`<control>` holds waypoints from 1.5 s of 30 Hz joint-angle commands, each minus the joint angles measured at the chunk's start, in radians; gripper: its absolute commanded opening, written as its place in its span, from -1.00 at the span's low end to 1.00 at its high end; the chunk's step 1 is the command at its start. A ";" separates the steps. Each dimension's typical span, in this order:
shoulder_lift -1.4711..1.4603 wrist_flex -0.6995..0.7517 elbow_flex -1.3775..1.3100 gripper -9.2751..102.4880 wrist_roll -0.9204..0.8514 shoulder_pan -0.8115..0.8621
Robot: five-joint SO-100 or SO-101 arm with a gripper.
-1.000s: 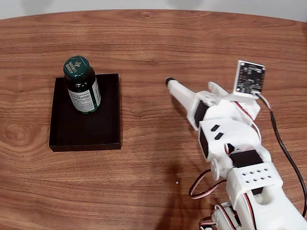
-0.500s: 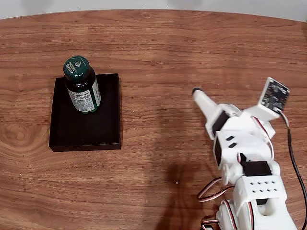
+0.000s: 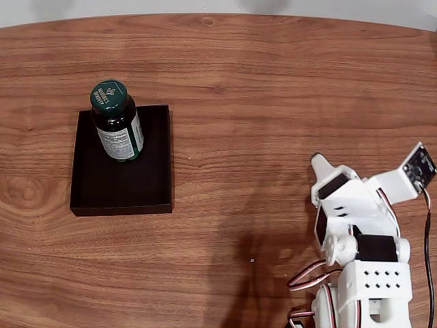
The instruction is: Pick up the pill bottle and place it in the black box.
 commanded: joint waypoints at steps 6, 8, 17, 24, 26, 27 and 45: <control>0.348 0.368 -0.008 -0.77 -0.123 -0.055; 0.357 0.399 -0.008 -0.78 -0.110 -0.066; 0.379 0.471 -0.008 -0.79 -0.081 -0.052; 0.383 0.522 -0.008 -0.79 -0.041 -0.049; 0.387 0.534 -0.008 -0.79 -0.023 -0.055; 0.391 0.540 -0.008 -0.79 -0.018 -0.055; 0.445 0.706 -0.008 -0.79 0.195 -0.130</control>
